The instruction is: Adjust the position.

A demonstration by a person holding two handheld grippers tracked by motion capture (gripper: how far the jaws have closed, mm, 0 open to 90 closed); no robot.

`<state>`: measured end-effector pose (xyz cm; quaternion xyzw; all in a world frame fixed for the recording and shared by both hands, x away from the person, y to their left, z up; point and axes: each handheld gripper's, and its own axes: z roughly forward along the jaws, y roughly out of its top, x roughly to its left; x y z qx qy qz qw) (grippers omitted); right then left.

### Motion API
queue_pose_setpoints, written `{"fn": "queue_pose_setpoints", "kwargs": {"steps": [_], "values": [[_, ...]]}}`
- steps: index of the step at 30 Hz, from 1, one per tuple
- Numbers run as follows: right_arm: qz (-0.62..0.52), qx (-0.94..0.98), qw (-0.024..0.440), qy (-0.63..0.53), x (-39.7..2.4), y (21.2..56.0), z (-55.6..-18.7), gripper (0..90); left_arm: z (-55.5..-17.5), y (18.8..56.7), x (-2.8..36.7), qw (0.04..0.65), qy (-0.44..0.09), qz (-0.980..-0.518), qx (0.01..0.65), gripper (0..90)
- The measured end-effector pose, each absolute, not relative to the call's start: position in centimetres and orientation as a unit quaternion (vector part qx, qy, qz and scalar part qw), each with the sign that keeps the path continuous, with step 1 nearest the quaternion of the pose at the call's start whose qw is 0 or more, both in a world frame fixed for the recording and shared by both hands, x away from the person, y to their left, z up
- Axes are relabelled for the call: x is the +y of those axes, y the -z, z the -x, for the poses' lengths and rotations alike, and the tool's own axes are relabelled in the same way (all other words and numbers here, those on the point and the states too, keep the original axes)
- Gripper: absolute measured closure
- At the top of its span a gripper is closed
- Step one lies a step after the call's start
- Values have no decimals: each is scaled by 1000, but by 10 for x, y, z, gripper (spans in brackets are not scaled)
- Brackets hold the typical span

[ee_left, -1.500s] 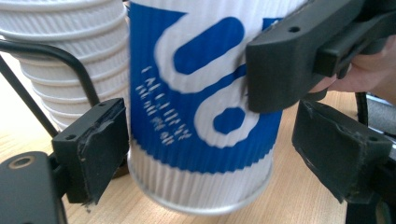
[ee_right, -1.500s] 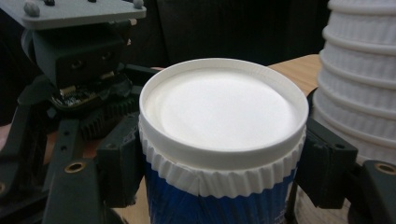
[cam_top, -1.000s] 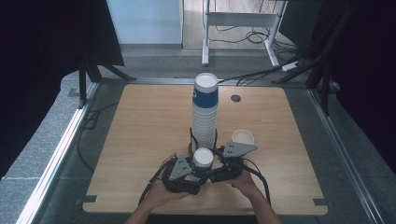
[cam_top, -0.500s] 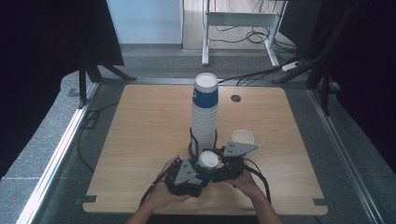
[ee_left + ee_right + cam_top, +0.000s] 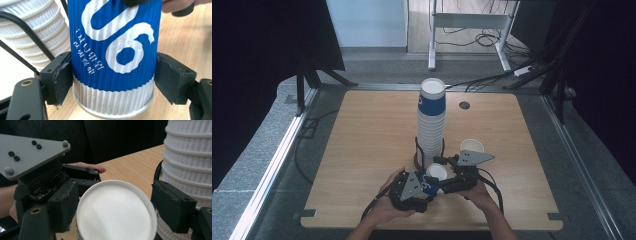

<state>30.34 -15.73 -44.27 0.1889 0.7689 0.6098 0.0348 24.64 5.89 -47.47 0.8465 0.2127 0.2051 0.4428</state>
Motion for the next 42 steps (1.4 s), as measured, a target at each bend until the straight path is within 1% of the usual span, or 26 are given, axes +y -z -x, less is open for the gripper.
{"fn": "queue_pose_setpoints", "kwargs": {"steps": [6, 12, 13, 17, 27, 35, 42], "values": [[-193, 764, 40, -614, -166, 439, -304, 231, -247, 474, 60, 427, -223, -851, 209, 205], [-195, 767, 41, -611, -173, 437, -304, 232, -247, 474, 62, 395, -254, -860, 201, 206], [-195, 771, 39, -605, -175, 438, -304, 231, -247, 475, 62, 380, -269, -863, 198, 206], [-194, 779, 33, -595, -176, 439, -304, 230, -247, 478, 60, 365, -284, -865, 193, 206], [-200, 807, 30, -555, -171, 451, -304, 211, -243, 482, 53, 329, -315, -873, 174, 205], [-200, 818, 18, -540, -164, 459, -304, 189, -235, 482, 45, 294, -358, -875, 142, 204], [-194, 827, 3, -528, -157, 465, -304, 189, -231, 483, 41, 279, -371, -876, 129, 203]]}}
